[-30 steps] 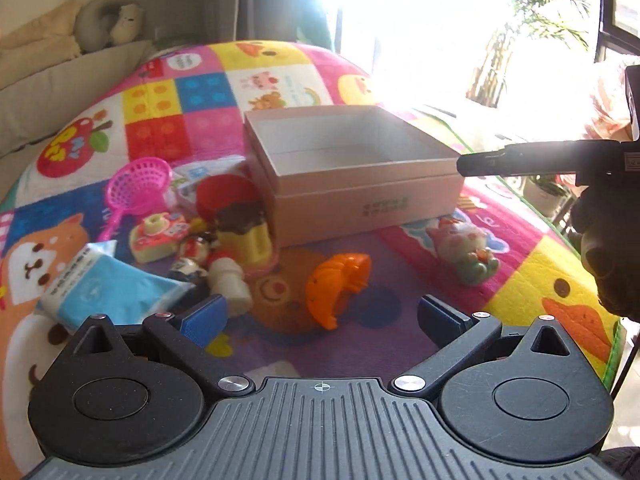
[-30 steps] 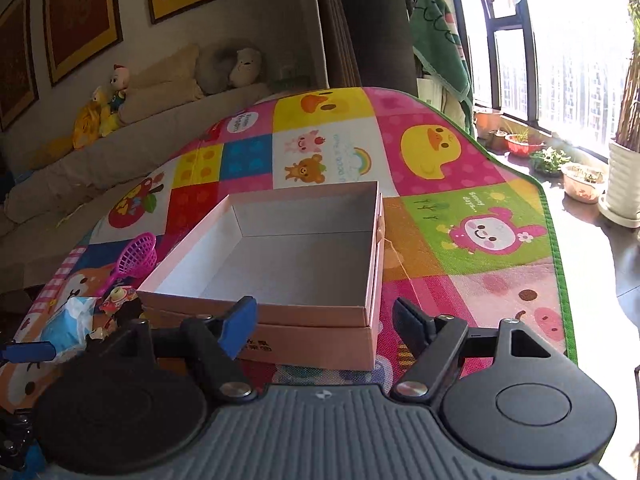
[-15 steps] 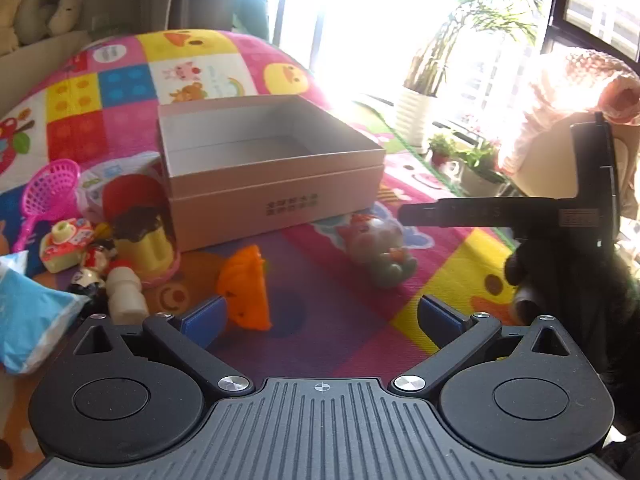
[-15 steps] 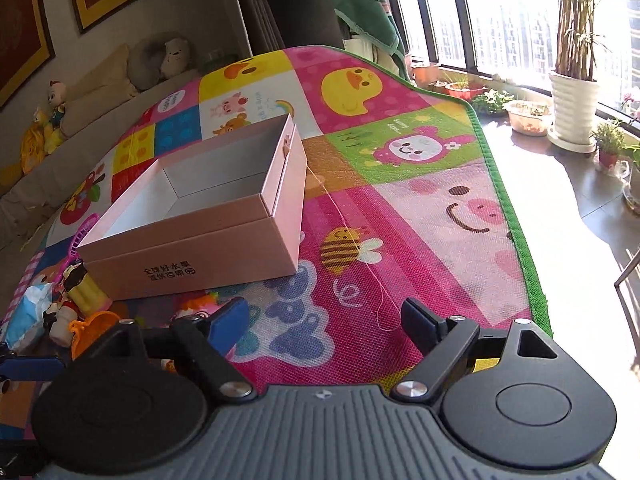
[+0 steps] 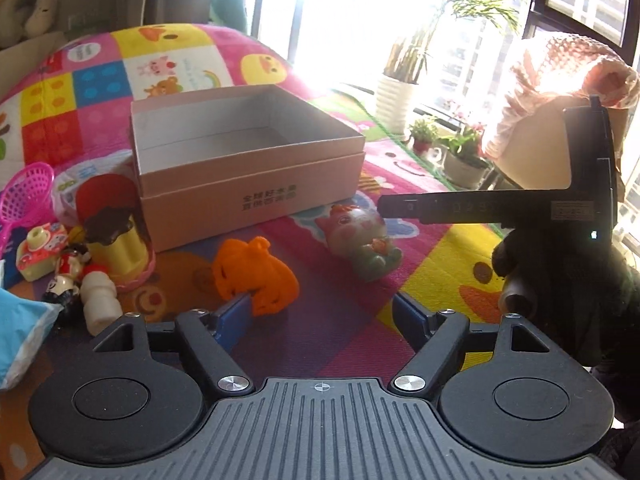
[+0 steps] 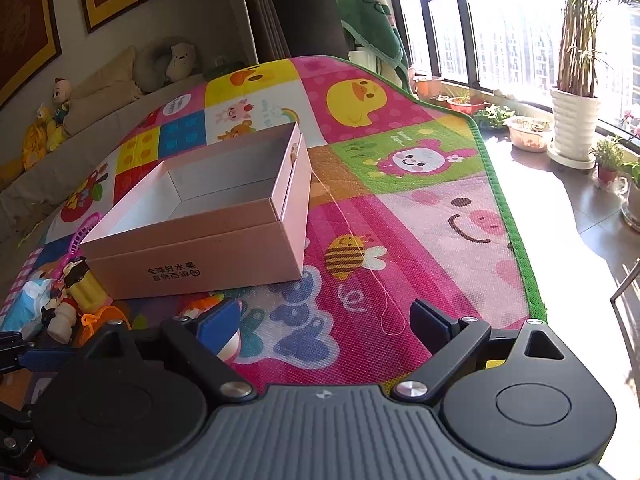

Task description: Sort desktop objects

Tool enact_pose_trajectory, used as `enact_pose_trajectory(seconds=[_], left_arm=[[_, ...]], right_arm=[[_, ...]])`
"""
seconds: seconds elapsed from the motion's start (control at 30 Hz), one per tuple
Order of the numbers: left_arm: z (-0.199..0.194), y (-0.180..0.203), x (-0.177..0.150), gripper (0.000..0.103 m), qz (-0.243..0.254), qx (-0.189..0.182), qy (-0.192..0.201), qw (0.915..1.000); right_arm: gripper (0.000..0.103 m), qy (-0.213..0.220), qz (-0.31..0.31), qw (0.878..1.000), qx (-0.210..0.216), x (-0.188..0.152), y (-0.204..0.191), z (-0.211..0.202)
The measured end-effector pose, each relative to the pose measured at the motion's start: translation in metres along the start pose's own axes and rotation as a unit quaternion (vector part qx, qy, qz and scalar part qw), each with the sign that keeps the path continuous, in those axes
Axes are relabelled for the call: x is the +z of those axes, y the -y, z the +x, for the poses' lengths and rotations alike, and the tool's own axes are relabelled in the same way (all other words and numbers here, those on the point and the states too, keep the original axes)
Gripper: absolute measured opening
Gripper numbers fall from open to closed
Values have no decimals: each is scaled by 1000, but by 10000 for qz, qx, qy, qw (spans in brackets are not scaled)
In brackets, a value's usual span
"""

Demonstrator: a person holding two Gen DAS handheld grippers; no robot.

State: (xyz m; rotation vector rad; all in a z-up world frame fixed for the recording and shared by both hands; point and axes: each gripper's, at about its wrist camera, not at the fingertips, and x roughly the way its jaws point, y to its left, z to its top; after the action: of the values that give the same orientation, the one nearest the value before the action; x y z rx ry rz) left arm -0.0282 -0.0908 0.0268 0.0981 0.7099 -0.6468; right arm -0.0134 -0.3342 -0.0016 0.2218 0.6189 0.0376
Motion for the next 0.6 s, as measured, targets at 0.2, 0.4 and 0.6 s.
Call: enact_pose_trajectory(seconds=[0.2,0.4,0.6], left_arm=[[11,-11,5,86,332,819,74,9961],[38,-21,7,63,235,858,-67,9960],[16,-17,2,63,261,990,140,9946]], right_arm=[[93,24,-38,10000,-8,0,0,-1],[93,72,-62,9999,31,0,-1,-2],[90,47,-443,9967,684,-1,-19,-14]])
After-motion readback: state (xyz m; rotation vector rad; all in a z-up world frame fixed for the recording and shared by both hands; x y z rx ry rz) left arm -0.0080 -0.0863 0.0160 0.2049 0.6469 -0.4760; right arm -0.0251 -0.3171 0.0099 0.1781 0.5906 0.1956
